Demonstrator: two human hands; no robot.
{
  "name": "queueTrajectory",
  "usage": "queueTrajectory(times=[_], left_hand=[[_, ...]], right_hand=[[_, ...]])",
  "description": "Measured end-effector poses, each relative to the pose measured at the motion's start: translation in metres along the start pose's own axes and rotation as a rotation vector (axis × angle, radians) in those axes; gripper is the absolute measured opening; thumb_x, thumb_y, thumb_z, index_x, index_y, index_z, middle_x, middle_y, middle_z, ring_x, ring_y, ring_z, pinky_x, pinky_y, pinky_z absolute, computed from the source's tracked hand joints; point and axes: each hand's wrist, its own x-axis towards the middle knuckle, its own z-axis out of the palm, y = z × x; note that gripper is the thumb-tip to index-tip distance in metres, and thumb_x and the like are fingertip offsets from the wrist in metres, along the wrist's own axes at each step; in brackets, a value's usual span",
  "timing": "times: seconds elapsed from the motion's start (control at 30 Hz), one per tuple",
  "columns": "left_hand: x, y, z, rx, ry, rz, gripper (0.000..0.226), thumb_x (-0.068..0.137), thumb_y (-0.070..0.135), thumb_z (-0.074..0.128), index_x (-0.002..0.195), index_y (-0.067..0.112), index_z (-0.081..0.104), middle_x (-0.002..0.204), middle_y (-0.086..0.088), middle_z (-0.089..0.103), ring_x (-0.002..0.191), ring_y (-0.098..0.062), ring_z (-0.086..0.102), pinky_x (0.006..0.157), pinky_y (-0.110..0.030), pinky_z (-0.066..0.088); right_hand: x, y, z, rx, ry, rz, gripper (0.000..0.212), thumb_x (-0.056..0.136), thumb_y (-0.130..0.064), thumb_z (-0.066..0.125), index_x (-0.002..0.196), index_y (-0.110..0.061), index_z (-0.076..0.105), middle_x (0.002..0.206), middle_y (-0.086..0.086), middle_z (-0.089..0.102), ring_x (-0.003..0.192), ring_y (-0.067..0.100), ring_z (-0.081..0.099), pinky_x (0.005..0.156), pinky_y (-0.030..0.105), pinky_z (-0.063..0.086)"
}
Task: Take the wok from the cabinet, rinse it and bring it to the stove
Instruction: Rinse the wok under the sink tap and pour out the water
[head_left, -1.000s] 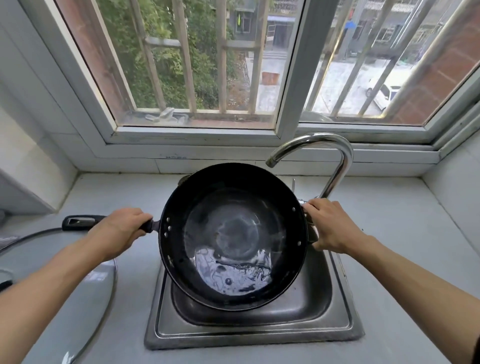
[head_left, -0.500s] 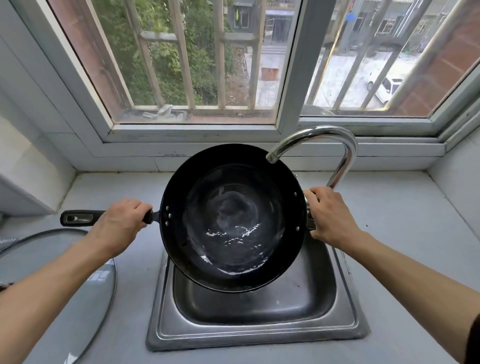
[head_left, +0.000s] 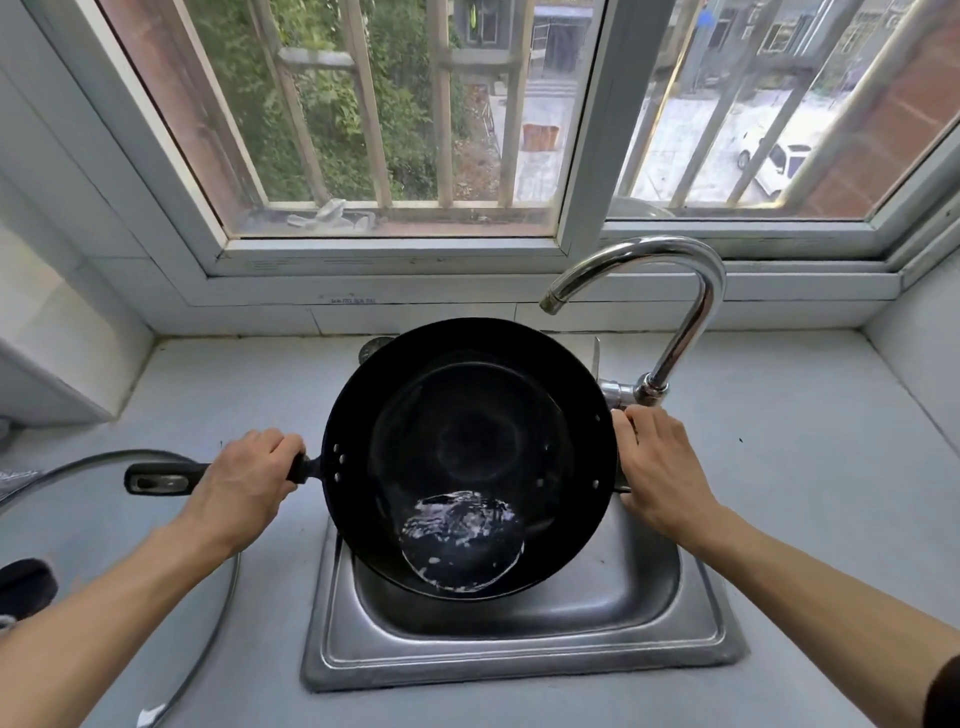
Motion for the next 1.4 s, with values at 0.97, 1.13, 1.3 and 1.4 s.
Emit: queueTrajectory(times=[0.97,1.13,1.3,1.4], left_hand=[[-0.053,0.034,-0.061,-0.047,0.415,0.037,0.024,0.07,0.002,0.079,0.081,0.003,0.057,0.073,-0.009,0.049,0.066,-0.032,0.046,0.055,-0.045,0.041],[-0.057,0.036,-0.075,-0.037,0.51,0.033,0.024,0.071,0.002,0.079,0.084,0.005,0.06,0.076,-0.01,0.053,0.071,-0.034,0.048,0.059,-0.045,0.041],[-0.057,0.036,-0.088,-0.029,0.585,0.048,0.015,0.078,0.005,0.072,0.085,0.006,0.059,0.075,-0.01,0.052,0.071,-0.035,0.049,0.06,-0.045,0.04],[-0.059,0.038,-0.099,-0.024,0.644,0.083,0.009,0.081,0.014,0.061,0.085,0.007,0.057,0.074,-0.009,0.049,0.069,-0.035,0.048,0.059,-0.044,0.039]], right_hand=[[-0.052,0.013,-0.094,-0.067,0.557,-0.006,0.077,0.05,-0.011,0.082,0.12,-0.002,0.052,0.113,0.012,0.043,0.098,0.032,0.043,0.081,0.04,0.032],[-0.053,0.015,-0.12,-0.077,0.578,-0.009,0.081,0.045,-0.01,0.084,0.119,0.0,0.054,0.115,0.014,0.044,0.101,0.032,0.042,0.078,0.039,0.03],[-0.052,0.015,-0.135,-0.044,0.607,0.01,0.082,0.045,-0.006,0.082,0.12,-0.002,0.049,0.115,0.015,0.047,0.102,0.033,0.043,0.082,0.039,0.031],[-0.053,0.016,-0.144,-0.036,0.63,0.01,0.081,0.048,-0.006,0.082,0.121,-0.002,0.049,0.114,0.016,0.049,0.102,0.033,0.044,0.083,0.039,0.032]])
